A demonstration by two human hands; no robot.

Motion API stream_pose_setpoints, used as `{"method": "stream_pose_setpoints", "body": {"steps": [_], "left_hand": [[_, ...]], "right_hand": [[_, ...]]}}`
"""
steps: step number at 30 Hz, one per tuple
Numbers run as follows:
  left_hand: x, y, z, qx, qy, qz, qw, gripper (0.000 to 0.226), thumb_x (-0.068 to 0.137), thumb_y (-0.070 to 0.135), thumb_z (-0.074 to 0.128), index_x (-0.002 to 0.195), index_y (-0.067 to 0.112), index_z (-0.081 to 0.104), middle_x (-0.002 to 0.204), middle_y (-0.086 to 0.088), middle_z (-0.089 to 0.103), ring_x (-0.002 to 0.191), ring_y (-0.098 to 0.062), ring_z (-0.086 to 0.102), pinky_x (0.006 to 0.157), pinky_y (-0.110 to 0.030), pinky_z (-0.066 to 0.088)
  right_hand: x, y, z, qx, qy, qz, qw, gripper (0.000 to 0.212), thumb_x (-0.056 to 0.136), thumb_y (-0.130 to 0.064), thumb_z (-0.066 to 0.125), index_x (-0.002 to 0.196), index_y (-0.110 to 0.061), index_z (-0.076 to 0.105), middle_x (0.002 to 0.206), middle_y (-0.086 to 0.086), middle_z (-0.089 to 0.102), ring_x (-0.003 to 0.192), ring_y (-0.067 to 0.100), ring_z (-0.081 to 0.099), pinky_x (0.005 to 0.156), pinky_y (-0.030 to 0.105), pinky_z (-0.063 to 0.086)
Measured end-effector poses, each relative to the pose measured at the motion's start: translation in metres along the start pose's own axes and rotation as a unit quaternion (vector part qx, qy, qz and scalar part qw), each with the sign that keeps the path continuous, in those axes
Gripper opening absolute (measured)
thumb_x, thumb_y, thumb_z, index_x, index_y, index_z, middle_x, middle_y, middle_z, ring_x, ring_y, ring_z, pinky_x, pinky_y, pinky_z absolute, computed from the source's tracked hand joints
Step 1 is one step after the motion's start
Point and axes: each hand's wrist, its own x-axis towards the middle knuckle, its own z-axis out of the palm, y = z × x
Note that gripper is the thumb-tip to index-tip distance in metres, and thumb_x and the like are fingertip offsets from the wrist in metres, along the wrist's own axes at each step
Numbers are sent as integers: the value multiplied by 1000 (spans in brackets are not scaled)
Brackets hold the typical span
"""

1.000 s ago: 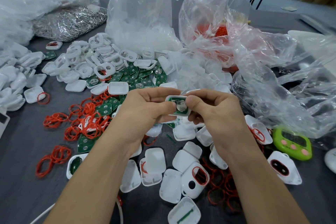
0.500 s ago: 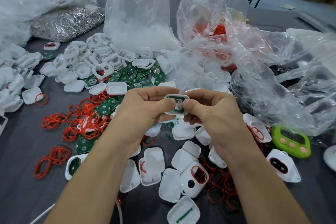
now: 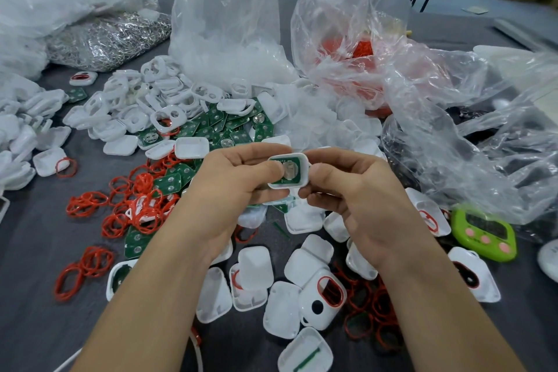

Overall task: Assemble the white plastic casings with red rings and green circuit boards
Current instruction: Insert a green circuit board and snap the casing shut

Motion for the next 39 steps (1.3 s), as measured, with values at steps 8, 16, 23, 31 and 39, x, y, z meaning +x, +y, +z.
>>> {"method": "stream_pose_setpoints", "body": {"steps": [8, 16, 23, 31, 39], "left_hand": [[-2, -2, 5, 31, -15, 17, 999, 19, 91, 0, 70, 107, 7, 76, 96, -13, 79, 84, -20, 77, 72, -27, 63], [-2, -2, 6, 36, -5, 8, 999, 19, 90, 0, 71, 108, 5, 76, 95, -14, 79, 81, -20, 77, 68, -22, 60], [-2, -2, 4, 38, -7, 12, 999, 18, 90, -1, 71, 106, 4, 77, 95, -15, 79, 81, -20, 77, 70, -25, 62], [-4, -2, 4, 52, -22, 11, 998, 19, 91, 3, 70, 108, 9, 77, 98, -12, 79, 90, -20, 77, 76, -27, 63], [-4, -1, 7, 66, 4, 21, 998, 18, 90, 1, 72, 101, 14, 79, 89, -7, 80, 82, -17, 78, 68, -24, 62]], "right_hand": [[-1, 0, 3, -12, -7, -17, 1000, 26, 92, -1, 69, 84, -21, 84, 79, 7, 78, 64, 15, 71, 63, 21, 57], [-1, 0, 4, -19, 5, -15, 1000, 26, 92, 4, 67, 85, -16, 83, 78, 11, 77, 63, 16, 70, 61, 21, 57], [-2, 0, 5, -23, 31, -17, 999, 23, 89, 6, 68, 85, -12, 82, 78, 15, 77, 60, 19, 69, 60, 23, 57], [-2, 3, 7, -44, 45, -26, 998, 19, 87, 2, 70, 84, -13, 82, 77, 14, 76, 61, 19, 68, 61, 23, 57], [-2, 2, 8, -61, 38, -35, 997, 18, 86, 1, 73, 83, -15, 83, 74, 14, 76, 60, 19, 67, 60, 24, 57]]}}
